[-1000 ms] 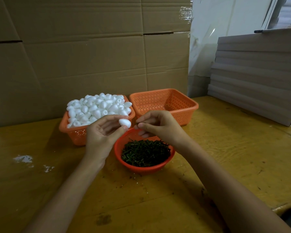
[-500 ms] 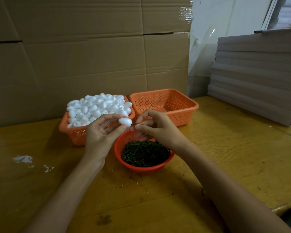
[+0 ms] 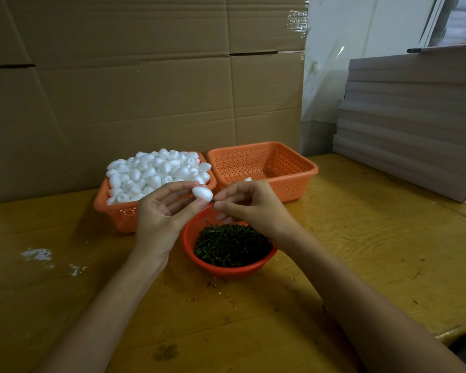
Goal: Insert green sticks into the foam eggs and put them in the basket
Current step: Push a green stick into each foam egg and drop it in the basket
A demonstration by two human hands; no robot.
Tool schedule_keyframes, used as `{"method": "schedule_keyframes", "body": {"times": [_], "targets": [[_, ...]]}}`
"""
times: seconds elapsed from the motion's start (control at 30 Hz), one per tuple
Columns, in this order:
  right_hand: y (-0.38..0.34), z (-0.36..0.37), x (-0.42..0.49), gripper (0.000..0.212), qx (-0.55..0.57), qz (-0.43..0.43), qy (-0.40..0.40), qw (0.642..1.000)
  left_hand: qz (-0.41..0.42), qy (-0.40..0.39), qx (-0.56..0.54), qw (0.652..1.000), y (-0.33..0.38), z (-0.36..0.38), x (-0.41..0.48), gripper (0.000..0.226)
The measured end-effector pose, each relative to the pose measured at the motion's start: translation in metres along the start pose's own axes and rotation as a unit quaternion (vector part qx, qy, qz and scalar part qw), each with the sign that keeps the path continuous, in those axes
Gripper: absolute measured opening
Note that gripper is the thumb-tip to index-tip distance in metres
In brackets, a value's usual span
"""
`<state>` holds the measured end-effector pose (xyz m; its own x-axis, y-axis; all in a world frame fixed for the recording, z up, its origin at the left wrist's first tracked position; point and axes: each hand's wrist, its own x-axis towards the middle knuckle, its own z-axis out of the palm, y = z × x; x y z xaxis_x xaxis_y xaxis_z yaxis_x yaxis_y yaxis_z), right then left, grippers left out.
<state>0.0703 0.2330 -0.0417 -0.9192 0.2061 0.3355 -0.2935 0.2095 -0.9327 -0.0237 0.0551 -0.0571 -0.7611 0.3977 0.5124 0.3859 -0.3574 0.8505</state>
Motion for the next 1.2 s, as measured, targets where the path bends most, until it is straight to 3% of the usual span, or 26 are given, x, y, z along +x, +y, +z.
{"method": "schedule_keyframes", "body": {"times": [0.8, 1.2], "targets": [[0.0037, 0.0040, 0.0004, 0.019, -0.009, 0.008, -0.062, 0.998, -0.009, -0.028, 0.000, 1.000, -0.0027, -0.0015, 0.0008, 0.039], [0.0019, 0.0052, -0.0021, 0.020, 0.024, 0.026, -0.052, 0.998, -0.020, -0.035, -0.012, 0.999, -0.0047, -0.0004, 0.0007, 0.039]]}}
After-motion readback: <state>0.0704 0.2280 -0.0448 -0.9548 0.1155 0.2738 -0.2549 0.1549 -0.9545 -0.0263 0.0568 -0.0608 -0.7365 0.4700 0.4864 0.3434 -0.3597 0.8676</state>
